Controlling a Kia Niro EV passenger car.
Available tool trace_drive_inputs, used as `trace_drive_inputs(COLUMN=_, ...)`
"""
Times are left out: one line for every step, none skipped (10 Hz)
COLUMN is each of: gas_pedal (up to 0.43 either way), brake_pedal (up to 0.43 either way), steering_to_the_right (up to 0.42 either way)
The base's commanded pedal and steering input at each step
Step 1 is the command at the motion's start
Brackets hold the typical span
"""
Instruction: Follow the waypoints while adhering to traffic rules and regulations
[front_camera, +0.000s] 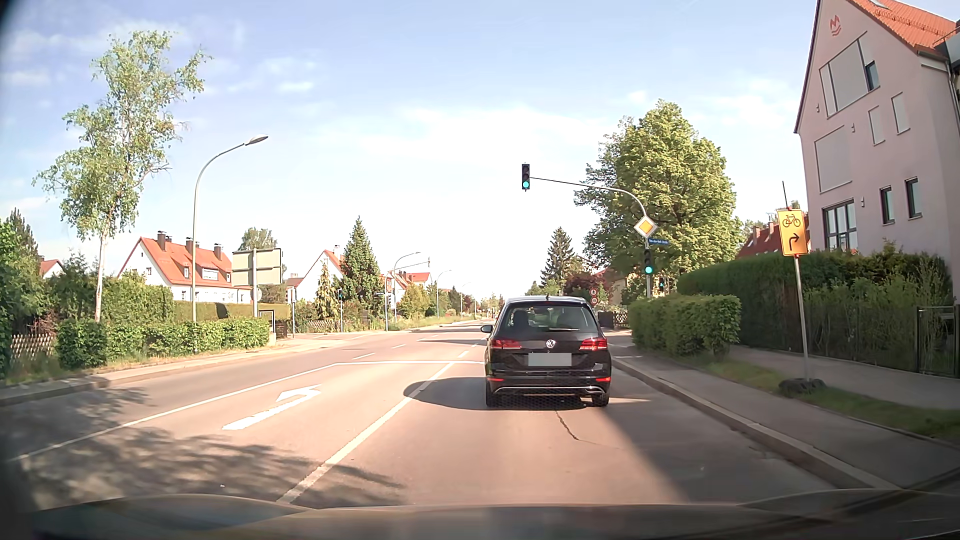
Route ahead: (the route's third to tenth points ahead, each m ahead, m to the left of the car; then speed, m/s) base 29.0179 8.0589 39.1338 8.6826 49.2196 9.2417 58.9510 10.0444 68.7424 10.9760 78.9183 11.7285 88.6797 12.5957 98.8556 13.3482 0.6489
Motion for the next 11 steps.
trace_drive_inputs(gas_pedal=0.0, brake_pedal=0.0, steering_to_the_right=-0.068)
trace_drive_inputs(gas_pedal=0.0, brake_pedal=0.0, steering_to_the_right=-0.071)
trace_drive_inputs(gas_pedal=0.0, brake_pedal=0.0, steering_to_the_right=-0.072)
trace_drive_inputs(gas_pedal=0.0, brake_pedal=0.0, steering_to_the_right=-0.071)
trace_drive_inputs(gas_pedal=0.028, brake_pedal=0.0, steering_to_the_right=-0.071)
trace_drive_inputs(gas_pedal=0.028, brake_pedal=0.0, steering_to_the_right=-0.069)
trace_drive_inputs(gas_pedal=0.028, brake_pedal=0.0, steering_to_the_right=-0.069)
trace_drive_inputs(gas_pedal=0.028, brake_pedal=0.0, steering_to_the_right=-0.069)
trace_drive_inputs(gas_pedal=0.039, brake_pedal=0.0, steering_to_the_right=-0.067)
trace_drive_inputs(gas_pedal=0.059, brake_pedal=0.0, steering_to_the_right=-0.064)
trace_drive_inputs(gas_pedal=0.079, brake_pedal=0.0, steering_to_the_right=-0.061)
